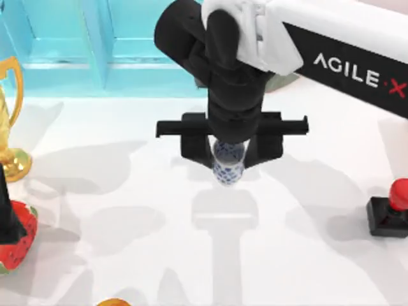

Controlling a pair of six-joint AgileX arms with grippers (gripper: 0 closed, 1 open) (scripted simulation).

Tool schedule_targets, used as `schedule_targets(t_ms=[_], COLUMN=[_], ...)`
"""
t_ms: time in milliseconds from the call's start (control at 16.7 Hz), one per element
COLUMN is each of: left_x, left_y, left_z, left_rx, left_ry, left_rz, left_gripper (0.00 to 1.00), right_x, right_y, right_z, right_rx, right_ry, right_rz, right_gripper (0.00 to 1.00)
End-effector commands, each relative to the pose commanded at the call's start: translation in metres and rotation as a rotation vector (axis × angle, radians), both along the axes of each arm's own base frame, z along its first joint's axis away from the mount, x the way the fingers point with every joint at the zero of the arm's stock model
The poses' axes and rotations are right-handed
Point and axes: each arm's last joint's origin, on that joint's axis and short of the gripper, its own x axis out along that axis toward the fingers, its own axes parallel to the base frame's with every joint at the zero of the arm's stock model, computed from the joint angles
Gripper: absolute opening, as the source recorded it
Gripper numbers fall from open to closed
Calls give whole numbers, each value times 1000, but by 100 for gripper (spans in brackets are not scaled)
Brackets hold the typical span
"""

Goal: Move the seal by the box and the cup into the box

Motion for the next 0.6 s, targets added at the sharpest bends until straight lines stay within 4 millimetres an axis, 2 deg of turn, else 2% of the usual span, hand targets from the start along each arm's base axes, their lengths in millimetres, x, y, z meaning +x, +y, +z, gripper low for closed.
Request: schedule_targets(t_ms=[360,480,600], left_x=[0,0,0], left_y=[0,0,0], left_z=[0,0,0], left_rx=[0,0,0], left_ry=[0,0,0], left_rz=[0,0,0], left_gripper=[100,100,100], right_x=[1,11,26], right_y=[-2,-20,-52], right_z=[-1,-4,-3], right_rx=[-6,-28,-33], right_ry=[2,18,33], right_rz=[1,-6,-13], right_gripper=[0,0,0])
